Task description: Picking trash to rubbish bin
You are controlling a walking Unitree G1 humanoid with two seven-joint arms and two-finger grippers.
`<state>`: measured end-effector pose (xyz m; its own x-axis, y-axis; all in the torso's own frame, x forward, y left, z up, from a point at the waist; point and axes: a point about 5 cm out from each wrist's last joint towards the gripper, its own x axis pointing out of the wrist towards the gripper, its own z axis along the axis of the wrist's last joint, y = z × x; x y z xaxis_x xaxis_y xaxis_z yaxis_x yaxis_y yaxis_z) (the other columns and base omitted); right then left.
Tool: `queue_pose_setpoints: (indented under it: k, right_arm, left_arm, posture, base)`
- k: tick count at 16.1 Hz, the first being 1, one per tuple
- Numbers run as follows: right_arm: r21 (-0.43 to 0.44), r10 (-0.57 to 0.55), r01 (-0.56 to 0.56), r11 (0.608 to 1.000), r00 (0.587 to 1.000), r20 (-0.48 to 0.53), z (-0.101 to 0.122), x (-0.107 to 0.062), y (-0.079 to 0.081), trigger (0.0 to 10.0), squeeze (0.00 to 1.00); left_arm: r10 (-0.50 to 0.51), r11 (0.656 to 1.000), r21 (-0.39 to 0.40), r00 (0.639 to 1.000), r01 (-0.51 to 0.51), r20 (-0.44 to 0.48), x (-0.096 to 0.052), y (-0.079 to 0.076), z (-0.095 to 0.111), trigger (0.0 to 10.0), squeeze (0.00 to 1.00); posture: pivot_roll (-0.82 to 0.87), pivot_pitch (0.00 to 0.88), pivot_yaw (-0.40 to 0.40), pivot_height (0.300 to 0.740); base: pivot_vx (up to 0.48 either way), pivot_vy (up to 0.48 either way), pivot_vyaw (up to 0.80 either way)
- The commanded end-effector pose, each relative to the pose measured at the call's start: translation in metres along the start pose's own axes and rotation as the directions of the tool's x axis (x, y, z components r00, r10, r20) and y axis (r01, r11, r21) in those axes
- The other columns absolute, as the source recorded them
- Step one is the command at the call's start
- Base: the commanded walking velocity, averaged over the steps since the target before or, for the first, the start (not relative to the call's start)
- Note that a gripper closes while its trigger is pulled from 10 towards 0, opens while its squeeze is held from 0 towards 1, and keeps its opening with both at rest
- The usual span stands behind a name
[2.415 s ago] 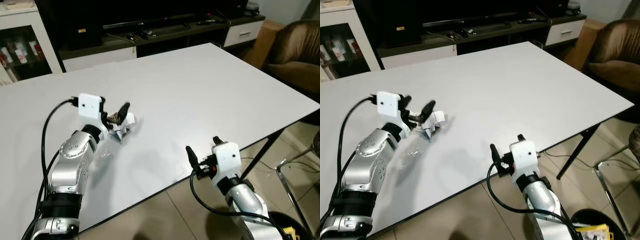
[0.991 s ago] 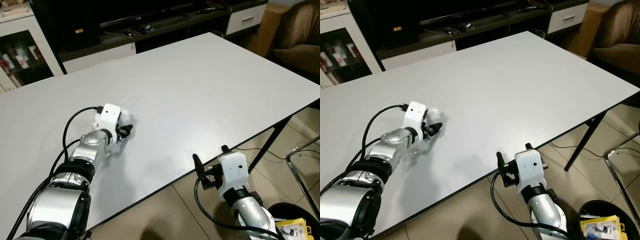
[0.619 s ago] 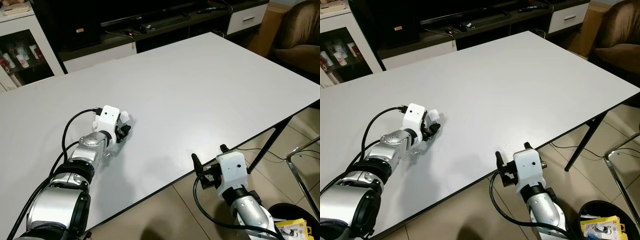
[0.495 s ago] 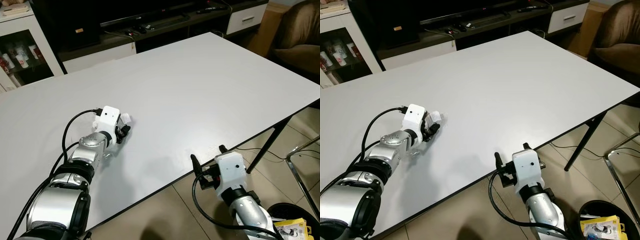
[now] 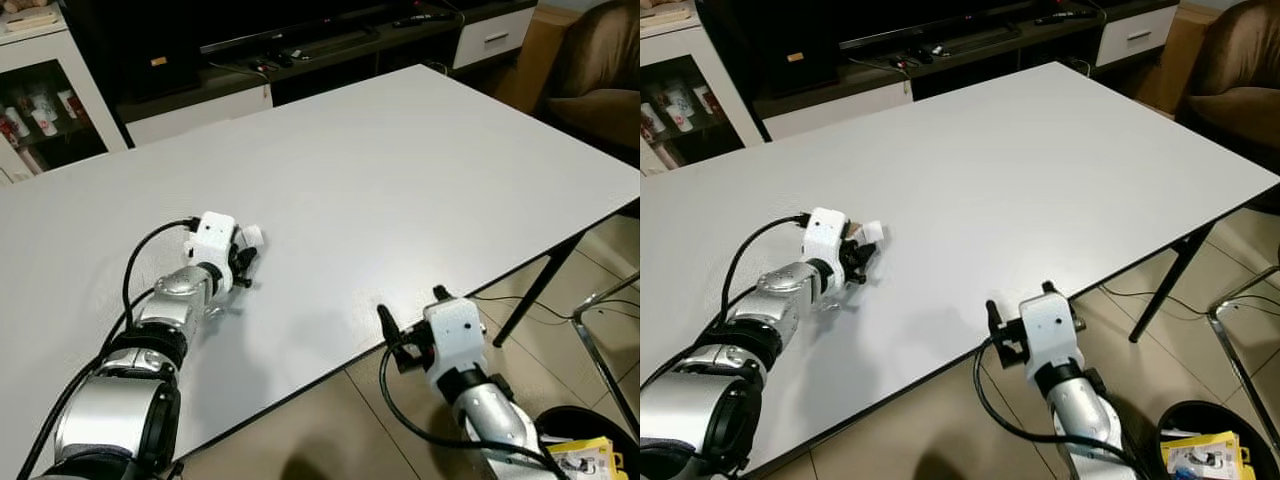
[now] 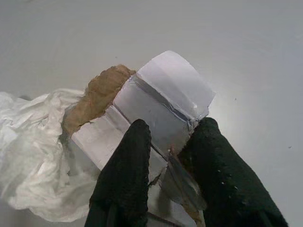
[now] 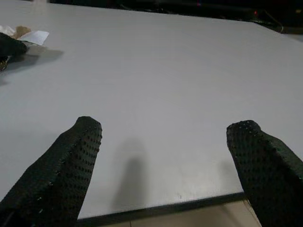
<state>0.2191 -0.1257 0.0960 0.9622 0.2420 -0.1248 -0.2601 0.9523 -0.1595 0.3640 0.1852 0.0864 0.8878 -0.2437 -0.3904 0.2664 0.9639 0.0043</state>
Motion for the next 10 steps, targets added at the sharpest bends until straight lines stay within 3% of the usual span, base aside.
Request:
queue_pose_setpoints:
  k: [1, 3, 6, 9, 10]
  right_arm:
    - [-0.005, -0.017, 0.017, 1.000, 1.000, 0.007, 0.001, 0.003, -0.003, 10.0, 0.00]
    - [-0.014, -0.028, 0.029, 0.999, 0.999, 0.030, 0.005, 0.007, -0.006, 10.0, 0.00]
    - [-0.019, -0.060, 0.061, 0.998, 0.996, 0.067, 0.010, 0.012, -0.013, 10.0, 0.00]
    - [-0.007, -0.077, 0.078, 0.997, 0.994, 0.080, 0.013, 0.012, -0.015, 10.0, 0.00]
    - [-0.008, -0.075, 0.076, 0.997, 0.994, 0.080, 0.013, 0.012, -0.016, 10.0, 0.00]
  left_arm:
    - [-0.017, 0.999, -0.047, 1.000, 0.018, 0.019, -0.001, 0.001, -0.002, 0.0, 0.00]
    - [-0.076, 0.984, -0.152, 0.990, 0.093, 0.116, -0.002, -0.001, 0.013, 0.0, 0.00]
    - [-0.150, 0.956, -0.207, 0.951, 0.209, 0.270, -0.008, -0.002, 0.038, 0.0, 0.00]
    - [-0.184, 0.914, -0.273, 0.906, 0.301, 0.383, -0.025, -0.008, 0.046, 0.0, 0.00]
    - [-0.194, 0.912, -0.271, 0.904, 0.310, 0.381, -0.025, -0.008, 0.045, 0.0, 0.00]
  posture:
    - [-0.13, 0.000, 0.091, 0.740]
    - [-0.13, 0.000, 0.100, 0.740]
    - [-0.12, 0.000, 0.114, 0.740]
    - [-0.12, 0.000, 0.112, 0.740]
    - [-0.11, 0.000, 0.109, 0.740]
  base:
    - [0.000, 0.000, 0.00]
    - [0.000, 0.000, 0.00]
    - [0.000, 0.000, 0.00]
    - [0.000, 0.000, 0.00]
    - [0.000, 0.000, 0.00]
